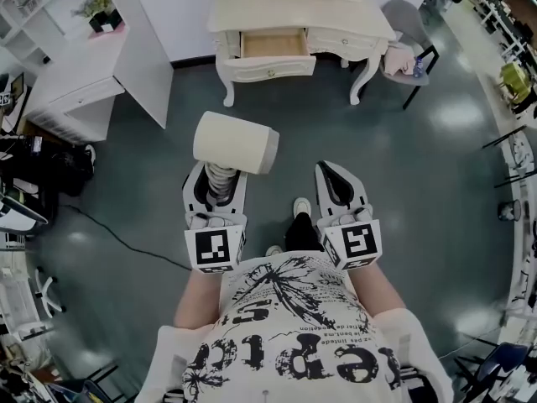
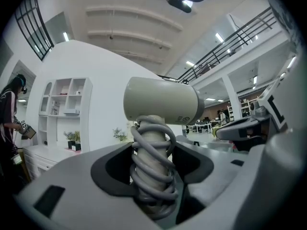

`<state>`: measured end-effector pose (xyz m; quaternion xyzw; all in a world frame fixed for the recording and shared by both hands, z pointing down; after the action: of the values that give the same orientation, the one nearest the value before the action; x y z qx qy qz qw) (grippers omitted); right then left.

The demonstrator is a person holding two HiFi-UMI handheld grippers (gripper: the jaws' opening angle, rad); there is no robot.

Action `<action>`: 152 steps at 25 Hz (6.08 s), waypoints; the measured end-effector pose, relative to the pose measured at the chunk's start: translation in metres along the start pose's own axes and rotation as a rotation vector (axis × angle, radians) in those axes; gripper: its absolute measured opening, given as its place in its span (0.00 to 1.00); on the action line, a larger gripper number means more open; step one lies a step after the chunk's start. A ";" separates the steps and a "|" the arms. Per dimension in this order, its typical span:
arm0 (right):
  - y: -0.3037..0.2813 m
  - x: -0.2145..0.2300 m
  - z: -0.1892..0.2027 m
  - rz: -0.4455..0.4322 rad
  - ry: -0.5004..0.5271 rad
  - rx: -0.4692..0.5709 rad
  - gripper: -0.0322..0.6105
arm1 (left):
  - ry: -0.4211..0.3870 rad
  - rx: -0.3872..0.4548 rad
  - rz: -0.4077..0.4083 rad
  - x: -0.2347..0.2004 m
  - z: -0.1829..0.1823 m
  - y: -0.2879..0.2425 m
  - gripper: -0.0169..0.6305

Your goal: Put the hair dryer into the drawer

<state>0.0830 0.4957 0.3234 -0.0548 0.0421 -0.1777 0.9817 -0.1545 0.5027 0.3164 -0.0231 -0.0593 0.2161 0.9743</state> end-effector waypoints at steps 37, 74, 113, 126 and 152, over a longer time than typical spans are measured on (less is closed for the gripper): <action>-0.418 0.214 -0.020 -0.192 0.038 -0.012 0.08 | 0.044 -0.084 -0.124 -0.128 0.009 -0.418 0.42; -0.634 0.223 0.026 0.017 -0.097 -0.259 0.08 | -0.053 -0.515 0.552 -0.265 0.161 -0.654 0.42; -0.649 0.252 0.099 -0.055 -0.176 -0.370 0.08 | -0.285 -1.280 1.087 -0.182 0.353 -0.724 0.45; -0.642 0.246 0.052 -0.102 -0.132 -0.274 0.08 | -0.278 -0.916 0.756 -0.209 0.225 -0.717 0.08; -0.647 0.217 -0.042 -0.133 -0.047 -0.037 0.08 | 0.080 -0.079 0.202 -0.295 0.002 -0.614 0.06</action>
<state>0.0583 -0.1869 0.3478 -0.0796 0.0188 -0.2403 0.9672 -0.1630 -0.1778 0.3303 -0.0758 -0.0263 0.3095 0.9475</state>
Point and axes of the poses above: the fingertips, and each gripper's own axes: y backward along the fingers, x to its right, z out of its underside, the point moved 9 cm from there along y, backward along the fingers, and after that the axes turned 10 degrees about z, right-handed, at the moved point
